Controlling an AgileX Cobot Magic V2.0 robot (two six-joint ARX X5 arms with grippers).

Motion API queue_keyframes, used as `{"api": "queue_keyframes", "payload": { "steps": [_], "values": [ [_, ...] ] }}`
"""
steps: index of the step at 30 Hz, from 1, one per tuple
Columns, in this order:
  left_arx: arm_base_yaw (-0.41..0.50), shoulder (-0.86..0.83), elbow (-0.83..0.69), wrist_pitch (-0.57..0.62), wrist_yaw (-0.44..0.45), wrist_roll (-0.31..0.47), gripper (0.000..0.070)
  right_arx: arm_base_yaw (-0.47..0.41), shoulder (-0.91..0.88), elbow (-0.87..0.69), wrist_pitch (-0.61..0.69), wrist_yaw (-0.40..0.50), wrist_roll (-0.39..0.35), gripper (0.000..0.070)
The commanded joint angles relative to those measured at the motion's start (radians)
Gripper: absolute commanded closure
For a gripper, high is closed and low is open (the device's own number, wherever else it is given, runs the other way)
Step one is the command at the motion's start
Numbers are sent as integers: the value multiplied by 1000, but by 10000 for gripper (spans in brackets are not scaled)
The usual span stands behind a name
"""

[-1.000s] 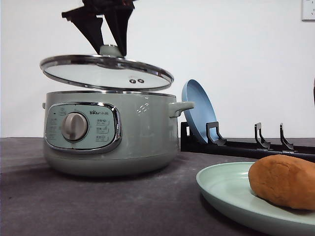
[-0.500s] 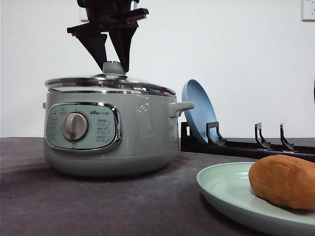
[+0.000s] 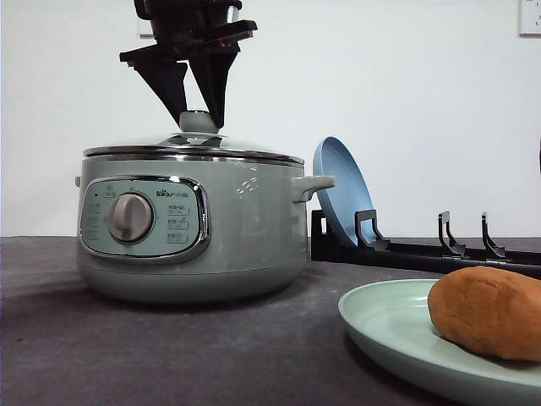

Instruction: Transfer potato from steamer to green plate

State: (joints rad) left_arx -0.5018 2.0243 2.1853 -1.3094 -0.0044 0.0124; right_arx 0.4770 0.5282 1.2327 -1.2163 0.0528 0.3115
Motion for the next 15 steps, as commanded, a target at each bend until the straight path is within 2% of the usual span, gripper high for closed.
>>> {"api": "queue_keyframes", "payload": {
  "steps": [1,9,15],
  "values": [
    [-9,28,29,30,2,33,700,5,5,17,10,1,-9,59],
    [-9,28,29,30,6,32,700,5,5,17,10,1,-9,58],
    [-2,28,3,11,73,19,700,5,5,17,10,1,-9,58]
  ]
}}
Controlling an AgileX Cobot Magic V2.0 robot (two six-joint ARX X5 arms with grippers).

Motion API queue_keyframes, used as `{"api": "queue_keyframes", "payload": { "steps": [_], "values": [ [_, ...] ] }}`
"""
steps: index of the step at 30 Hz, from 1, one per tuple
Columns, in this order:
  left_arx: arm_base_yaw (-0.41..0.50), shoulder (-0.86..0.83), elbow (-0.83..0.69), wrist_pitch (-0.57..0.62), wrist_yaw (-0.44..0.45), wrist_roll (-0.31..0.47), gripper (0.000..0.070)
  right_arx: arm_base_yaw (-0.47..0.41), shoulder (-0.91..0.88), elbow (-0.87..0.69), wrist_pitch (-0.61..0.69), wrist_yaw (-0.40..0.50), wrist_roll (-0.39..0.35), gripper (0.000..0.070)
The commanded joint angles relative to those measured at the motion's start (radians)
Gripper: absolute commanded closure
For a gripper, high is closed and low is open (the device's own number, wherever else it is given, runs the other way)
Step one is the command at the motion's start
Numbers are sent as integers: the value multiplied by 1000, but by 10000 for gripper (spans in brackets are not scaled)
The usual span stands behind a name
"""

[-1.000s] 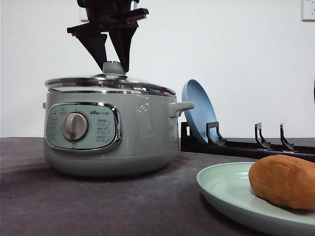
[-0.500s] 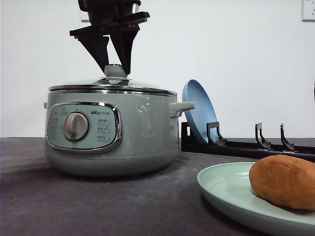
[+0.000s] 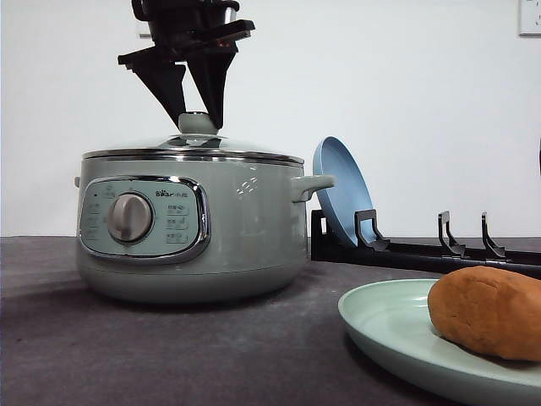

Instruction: Transfer potato from steamer to green plate

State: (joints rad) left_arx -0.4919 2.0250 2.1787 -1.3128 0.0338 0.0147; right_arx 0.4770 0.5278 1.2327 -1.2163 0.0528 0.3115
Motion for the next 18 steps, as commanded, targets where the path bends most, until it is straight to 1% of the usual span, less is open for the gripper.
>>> {"api": "queue_keyframes", "payload": {
  "steps": [1,5,7,10,13,14,16,18],
  "values": [
    [-12,27,-1,14,35,14,700,5,5,17,10,1,-8,58],
    [-12,27,-22,13,35,3,699,5,5,17,10,1,-9,58],
    [-12,27,-22,19,35,-2,681,5,5,17,10,1,-9,58],
    [-12,27,-22,19,35,-6,551,5,5,17,10,1,-9,59],
    [-12,25,-22,19,35,-19,344,5,5,17,10,1,-9,58],
    [-11,21,-22,18,35,-24,301,5,5,17,10,1,-10,58],
    [-11,11,-22,16,35,-27,255,5,5,17,10,1,-12,59],
    [-11,-5,-22,15,35,-30,252,5,5,17,10,2,-13,58]
  ]
}}
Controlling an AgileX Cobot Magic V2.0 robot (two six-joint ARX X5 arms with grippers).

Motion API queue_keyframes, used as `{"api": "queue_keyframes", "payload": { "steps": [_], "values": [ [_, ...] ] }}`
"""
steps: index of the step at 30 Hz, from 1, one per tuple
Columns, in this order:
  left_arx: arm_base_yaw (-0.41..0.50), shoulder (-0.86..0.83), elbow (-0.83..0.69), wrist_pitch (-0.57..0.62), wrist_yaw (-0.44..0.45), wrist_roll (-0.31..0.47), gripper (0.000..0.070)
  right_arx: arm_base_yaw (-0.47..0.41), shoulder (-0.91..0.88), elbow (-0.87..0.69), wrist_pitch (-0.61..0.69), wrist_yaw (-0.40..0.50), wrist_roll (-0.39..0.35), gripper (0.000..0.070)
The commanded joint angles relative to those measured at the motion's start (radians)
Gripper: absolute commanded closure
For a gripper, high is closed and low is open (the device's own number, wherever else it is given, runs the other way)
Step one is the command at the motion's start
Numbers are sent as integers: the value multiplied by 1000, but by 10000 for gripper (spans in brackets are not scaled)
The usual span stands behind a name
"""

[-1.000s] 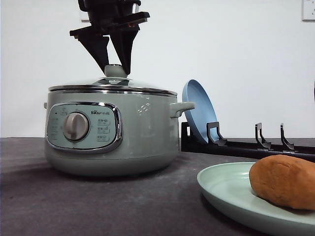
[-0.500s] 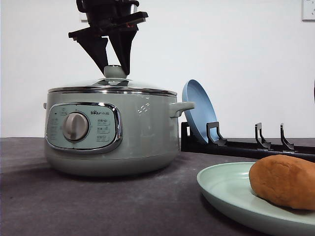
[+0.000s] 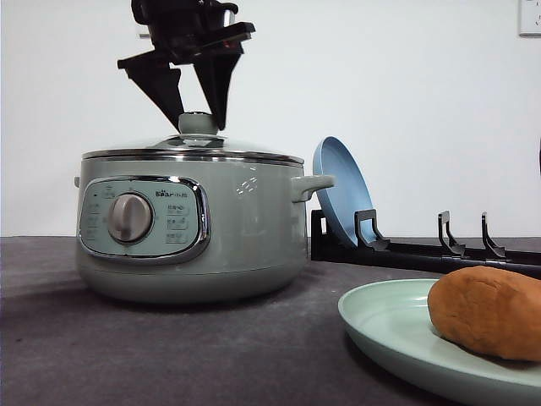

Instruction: Transfer potato from steamer to green plate

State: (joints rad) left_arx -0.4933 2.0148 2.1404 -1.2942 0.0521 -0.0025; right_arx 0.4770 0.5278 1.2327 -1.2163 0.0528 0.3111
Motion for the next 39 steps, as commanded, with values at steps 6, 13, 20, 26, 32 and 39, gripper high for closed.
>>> {"api": "queue_keyframes", "payload": {
  "steps": [6,13,20,26,32,39],
  "values": [
    [-10,-72,17,-26,15,-14,19,5,5,17,10,1,-14,58],
    [-10,-189,16,-74,15,-14,24,5,5,16,10,1,-16,58],
    [-20,-400,-77,-55,15,-13,24,5,5,17,10,1,-31,58],
    [-42,-707,-346,65,16,-7,24,5,6,16,20,0,-70,58],
    [-68,-1064,-668,252,19,9,24,5,6,16,52,-55,-114,59],
    [-68,-1397,-939,388,32,-91,24,5,6,16,63,-204,-173,59]
  ]
}}
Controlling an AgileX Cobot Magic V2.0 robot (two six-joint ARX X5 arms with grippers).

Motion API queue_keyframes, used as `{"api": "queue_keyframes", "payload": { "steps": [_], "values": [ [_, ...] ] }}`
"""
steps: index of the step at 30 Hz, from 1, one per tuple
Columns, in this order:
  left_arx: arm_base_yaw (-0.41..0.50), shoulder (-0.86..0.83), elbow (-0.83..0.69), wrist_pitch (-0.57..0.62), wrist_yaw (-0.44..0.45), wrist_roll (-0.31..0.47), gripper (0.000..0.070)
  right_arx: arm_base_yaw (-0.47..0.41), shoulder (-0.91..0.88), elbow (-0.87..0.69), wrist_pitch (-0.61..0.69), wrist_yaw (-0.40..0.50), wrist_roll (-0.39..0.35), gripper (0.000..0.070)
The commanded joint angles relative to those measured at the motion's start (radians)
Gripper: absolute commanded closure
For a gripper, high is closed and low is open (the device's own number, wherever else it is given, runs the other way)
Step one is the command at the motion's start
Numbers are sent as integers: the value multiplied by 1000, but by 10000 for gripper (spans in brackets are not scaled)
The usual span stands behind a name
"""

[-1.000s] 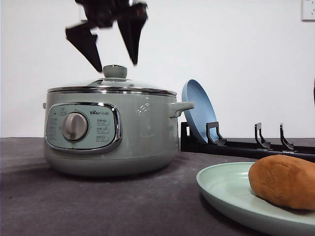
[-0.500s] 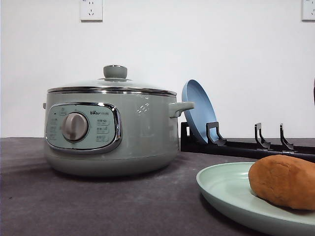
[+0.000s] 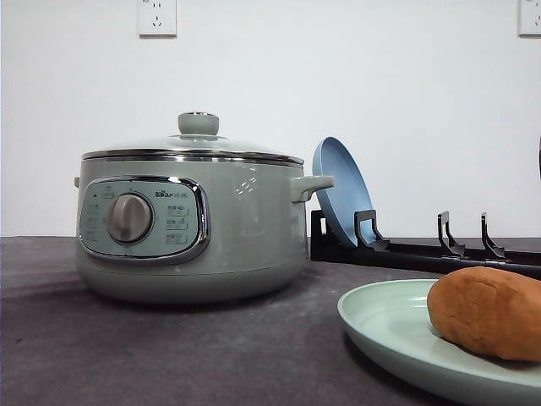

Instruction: Transfer potato from steamer to green plate

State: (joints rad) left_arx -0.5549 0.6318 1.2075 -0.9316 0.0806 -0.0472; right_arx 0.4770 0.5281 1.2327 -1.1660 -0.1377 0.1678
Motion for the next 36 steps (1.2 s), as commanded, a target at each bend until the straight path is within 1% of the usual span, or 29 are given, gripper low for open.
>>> {"api": "queue_keyframes", "payload": {
  "steps": [1,4,6,12,13,14,15,16,17,18,19,20,36],
  "values": [
    [-6,-50,-31,39,4,-67,24,5,6,16,13,-29,-33,59],
    [-6,-110,-61,42,3,-78,24,5,6,16,12,-51,-41,59],
    [-6,-123,-60,32,3,-66,24,5,6,16,13,-57,-41,59],
    [-6,-131,-60,21,3,-67,26,5,6,16,13,-57,-39,59],
    [-6,-131,-60,18,3,-67,52,5,6,16,12,-57,-38,61],
    [-6,-130,-60,13,3,-67,154,5,6,16,12,-57,-38,96],
    [-6,-130,-60,5,3,-65,386,5,6,16,10,-57,-38,241],
    [-6,-130,-60,-5,3,-56,611,5,6,16,9,-56,-39,475],
    [-6,-130,-60,-13,3,-47,686,5,5,16,9,-54,-41,670],
    [-6,-129,-60,-16,2,-47,663,5,6,16,12,-51,-43,688],
    [-6,-128,-60,-19,2,-48,682,5,5,16,13,-50,-43,675],
    [-6,-128,-60,-19,2,-49,684,5,5,16,14,-51,-42,675],
    [-6,-130,-59,-17,2,-51,684,5,5,17,13,-46,-43,675]
  ]
}}
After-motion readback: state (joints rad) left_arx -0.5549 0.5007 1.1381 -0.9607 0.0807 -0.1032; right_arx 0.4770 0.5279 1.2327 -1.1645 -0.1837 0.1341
